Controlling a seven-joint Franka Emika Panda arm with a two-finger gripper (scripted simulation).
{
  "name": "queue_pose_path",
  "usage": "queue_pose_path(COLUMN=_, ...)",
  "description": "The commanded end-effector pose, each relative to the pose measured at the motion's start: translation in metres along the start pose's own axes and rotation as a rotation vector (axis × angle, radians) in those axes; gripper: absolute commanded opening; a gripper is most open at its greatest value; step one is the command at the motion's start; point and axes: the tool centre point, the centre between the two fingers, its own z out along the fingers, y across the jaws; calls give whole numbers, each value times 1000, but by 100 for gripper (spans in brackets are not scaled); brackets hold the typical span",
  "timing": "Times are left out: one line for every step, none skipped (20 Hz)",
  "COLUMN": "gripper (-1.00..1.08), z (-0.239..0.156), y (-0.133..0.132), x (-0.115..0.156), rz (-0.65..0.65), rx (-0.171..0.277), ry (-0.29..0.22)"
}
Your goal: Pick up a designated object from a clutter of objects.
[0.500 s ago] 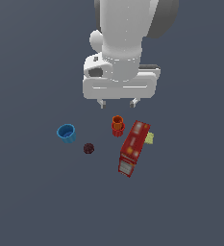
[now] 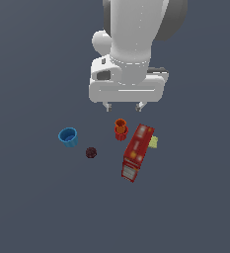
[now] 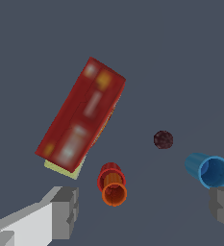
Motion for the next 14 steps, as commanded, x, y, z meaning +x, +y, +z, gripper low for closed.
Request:
queue_pose_path(gripper=100, z=-1, y=-2, x=0, rz=-4, rx=-5, ry=-2)
queue_pose_path(gripper=100, z=-1, y=-1, x=0, rz=-4, rx=-5, ry=-2)
queue_pose_path(gripper=100, z=-1, y=-1, x=0, rz=-3, rx=-5, ry=-2)
queue_pose_path(gripper=100, z=0, y=-1, x=0, rz=-1, rx=-4, ry=-2)
queue_pose_path(gripper=100, z=1, y=-1, x=0, rz=1, rx=-3, ry=-1)
queue_pose_path(gripper=100, z=3, y=-1, x=-1, rz=5, rx=-3, ry=-1)
queue_pose_path(gripper=100, z=5, y=-2, x=-2, rz=9, rx=-3, ry=-1)
queue_pose_path(gripper=100, z=8, y=-2, x=-2, rz=15, rx=-2, ry=-1)
queue_pose_path(gripper=100, z=11, y=-2, x=-3, rz=21, rx=-2, ry=-1)
queue_pose_path(gripper=100, z=15, y=-3, x=-5, rz=29, rx=-1, ry=-1)
queue_pose_path(gripper=100, z=19, y=-3, x=-6, rz=38, rx=0, ry=-1)
queue_pose_path(gripper=100, z=24, y=-3, x=-7, rz=47, rx=1, ry=-1)
queue_pose_path(gripper=100, z=29, y=-4, x=-9, rz=58, rx=2, ry=0)
queue_pose_path(gripper=100, z=34, y=-4, x=-11, rz=69, rx=3, ry=0)
